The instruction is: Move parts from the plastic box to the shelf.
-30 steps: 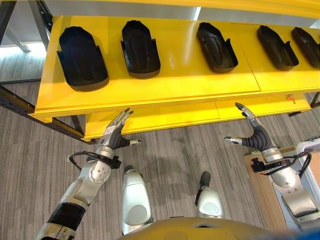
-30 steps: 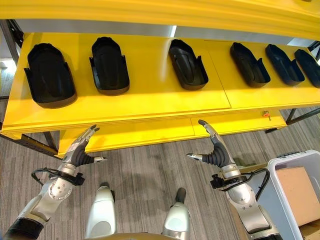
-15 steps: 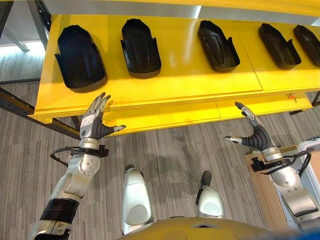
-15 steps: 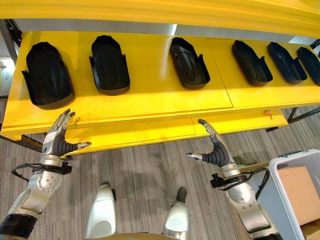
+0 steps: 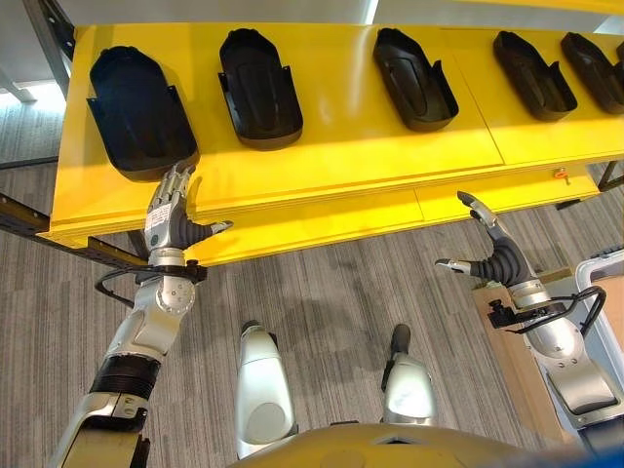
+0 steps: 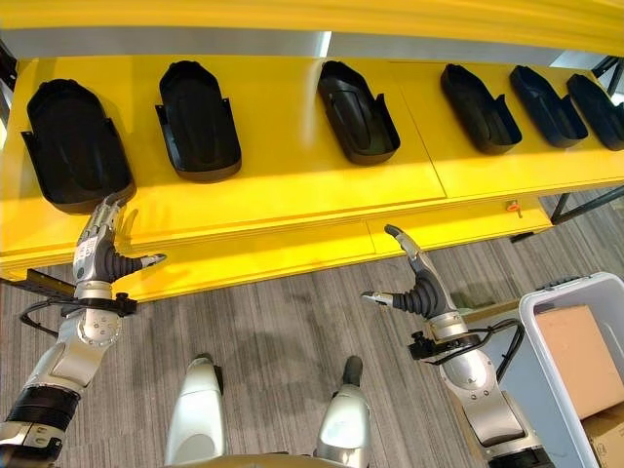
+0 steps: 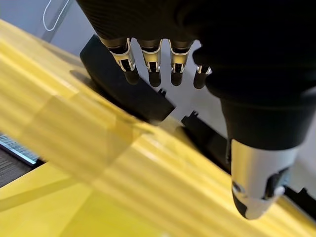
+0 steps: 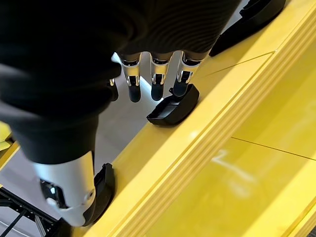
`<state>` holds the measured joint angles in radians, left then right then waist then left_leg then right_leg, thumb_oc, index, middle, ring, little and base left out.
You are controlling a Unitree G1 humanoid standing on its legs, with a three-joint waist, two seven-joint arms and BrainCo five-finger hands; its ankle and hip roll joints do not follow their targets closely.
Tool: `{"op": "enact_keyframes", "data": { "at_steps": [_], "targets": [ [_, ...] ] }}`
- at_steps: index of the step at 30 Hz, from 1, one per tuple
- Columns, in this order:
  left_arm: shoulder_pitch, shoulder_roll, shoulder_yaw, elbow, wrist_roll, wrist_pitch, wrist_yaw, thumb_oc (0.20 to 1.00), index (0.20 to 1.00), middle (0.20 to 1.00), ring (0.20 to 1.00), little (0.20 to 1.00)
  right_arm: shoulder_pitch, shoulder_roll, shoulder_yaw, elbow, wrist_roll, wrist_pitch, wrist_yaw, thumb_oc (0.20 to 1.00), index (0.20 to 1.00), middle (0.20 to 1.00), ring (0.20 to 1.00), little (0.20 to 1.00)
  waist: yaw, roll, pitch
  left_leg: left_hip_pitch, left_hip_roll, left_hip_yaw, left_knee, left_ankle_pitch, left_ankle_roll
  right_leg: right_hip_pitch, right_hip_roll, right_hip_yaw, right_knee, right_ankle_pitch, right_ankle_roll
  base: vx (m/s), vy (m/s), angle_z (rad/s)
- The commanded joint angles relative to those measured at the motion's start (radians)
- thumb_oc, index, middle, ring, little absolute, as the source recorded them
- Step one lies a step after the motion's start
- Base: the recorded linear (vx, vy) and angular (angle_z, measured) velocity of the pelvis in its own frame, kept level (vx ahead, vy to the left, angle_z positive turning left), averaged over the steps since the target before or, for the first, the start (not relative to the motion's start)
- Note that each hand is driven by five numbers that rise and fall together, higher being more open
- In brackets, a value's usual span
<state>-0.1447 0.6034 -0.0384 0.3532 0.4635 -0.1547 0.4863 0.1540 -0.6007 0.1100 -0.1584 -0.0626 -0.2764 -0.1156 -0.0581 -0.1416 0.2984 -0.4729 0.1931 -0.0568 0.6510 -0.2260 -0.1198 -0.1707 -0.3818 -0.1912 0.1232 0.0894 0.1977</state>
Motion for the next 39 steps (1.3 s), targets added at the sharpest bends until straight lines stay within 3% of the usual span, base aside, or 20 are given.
{"op": "enact_keyframes", "data": {
  "at_steps": [1,16,39],
  "targets": [
    [-0.045,-0.011,-0.018,0.042,0.012,-0.004,0.044,1.000,1.000,1.000,1.000,1.000,-0.034,-0.052,-0.024,-0.004,0.027,-0.035,-0.005,1.000,1.000,1.000,1.000,1.000,0.019,0.018,-0.005,0.063,-0.027,0.086,-0.166,0.118,0.053,-0.064,-0.007,0.029,0.221,-0.119,-0.013,0.00,0.022,-0.12],
    [-0.111,0.026,-0.006,0.237,-0.059,0.027,0.076,1.000,1.000,1.000,1.000,1.000,-0.050,-0.073,-0.001,-0.017,0.045,-0.048,0.005,1.000,1.000,1.000,1.000,1.000,0.005,0.012,0.028,0.022,-0.026,0.093,-0.116,0.104,0.055,-0.104,-0.011,0.052,0.248,-0.116,-0.015,-0.01,0.018,-0.05],
    [-0.108,0.203,0.102,0.228,-0.018,0.062,0.092,1.000,1.000,1.000,1.000,1.000,-0.042,-0.081,0.006,-0.005,0.044,-0.055,0.039,1.000,1.000,1.000,1.000,1.000,0.022,0.004,0.036,-0.024,-0.038,0.088,-0.072,0.080,0.064,-0.116,-0.020,0.057,0.235,-0.104,-0.009,0.00,0.004,0.00]
  ]
}}
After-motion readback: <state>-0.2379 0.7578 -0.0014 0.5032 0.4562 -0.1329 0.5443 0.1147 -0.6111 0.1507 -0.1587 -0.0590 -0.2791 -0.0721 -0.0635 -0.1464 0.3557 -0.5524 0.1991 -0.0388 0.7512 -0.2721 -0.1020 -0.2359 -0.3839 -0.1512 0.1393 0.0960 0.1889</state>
